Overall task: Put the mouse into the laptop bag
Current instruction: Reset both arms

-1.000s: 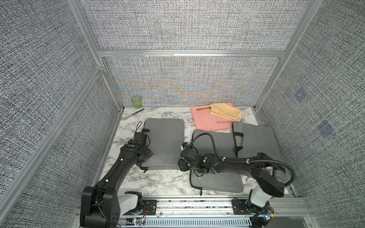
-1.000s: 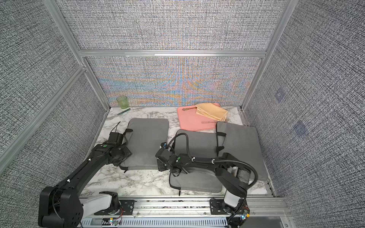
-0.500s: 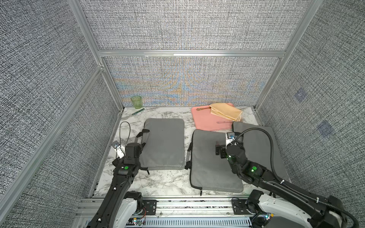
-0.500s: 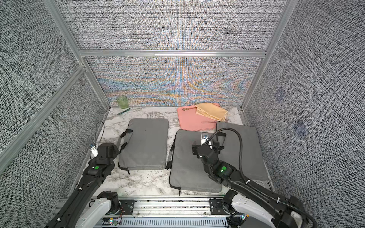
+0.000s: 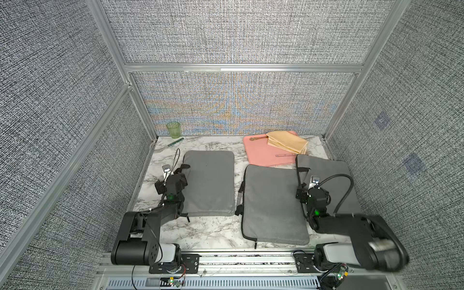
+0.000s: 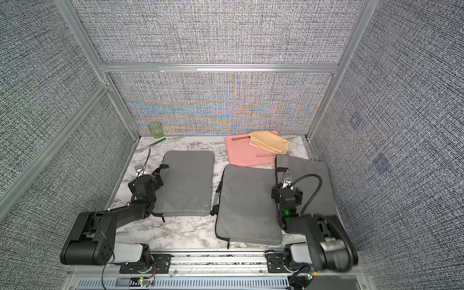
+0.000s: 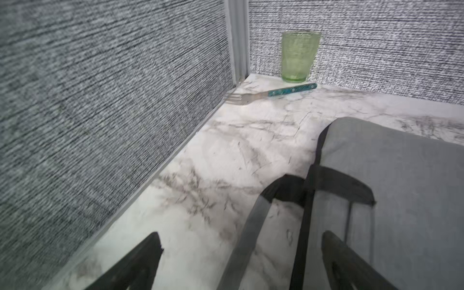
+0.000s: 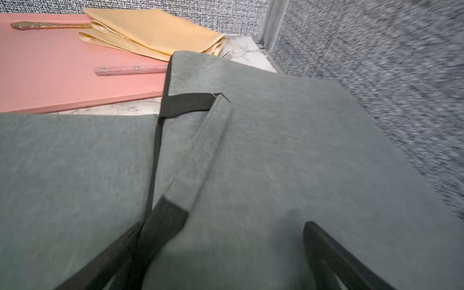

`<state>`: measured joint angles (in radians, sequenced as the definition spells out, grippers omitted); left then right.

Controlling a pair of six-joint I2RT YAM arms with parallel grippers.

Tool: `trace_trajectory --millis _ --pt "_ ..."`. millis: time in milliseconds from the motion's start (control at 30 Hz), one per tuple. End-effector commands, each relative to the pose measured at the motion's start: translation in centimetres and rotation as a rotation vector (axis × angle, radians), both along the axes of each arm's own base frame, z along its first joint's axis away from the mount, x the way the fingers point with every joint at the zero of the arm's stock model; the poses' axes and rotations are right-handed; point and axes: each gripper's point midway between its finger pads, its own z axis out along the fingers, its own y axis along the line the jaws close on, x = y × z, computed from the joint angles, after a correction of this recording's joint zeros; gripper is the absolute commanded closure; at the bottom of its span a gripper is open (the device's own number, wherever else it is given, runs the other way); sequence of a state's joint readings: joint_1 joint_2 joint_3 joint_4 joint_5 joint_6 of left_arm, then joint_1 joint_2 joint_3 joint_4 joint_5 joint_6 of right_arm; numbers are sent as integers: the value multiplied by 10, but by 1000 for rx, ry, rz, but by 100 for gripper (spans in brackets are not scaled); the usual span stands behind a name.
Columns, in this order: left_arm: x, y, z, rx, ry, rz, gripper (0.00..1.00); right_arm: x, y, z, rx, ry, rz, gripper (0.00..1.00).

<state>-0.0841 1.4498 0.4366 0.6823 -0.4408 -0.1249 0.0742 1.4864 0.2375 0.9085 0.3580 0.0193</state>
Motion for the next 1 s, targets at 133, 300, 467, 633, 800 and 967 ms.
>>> trace_trajectory --millis 133,300,467,633,800,967 --pt "12 -26 2 30 -26 -160 1 24 21 34 57 -118 108 1" --pt "-5 -37 -4 -25 -58 -226 0 39 26 27 29 -35 104 1" --pt "-1 -37 -2 23 -139 -231 0 41 32 27 13 -74 145 1" --pt "2 -40 -4 15 -111 -246 1 41 32 27 12 -54 144 1" --pt "4 -40 -4 17 -112 -246 0 41 32 27 12 -55 143 1" --pt "4 -40 -4 15 -111 -244 0 42 32 27 12 -56 140 1"
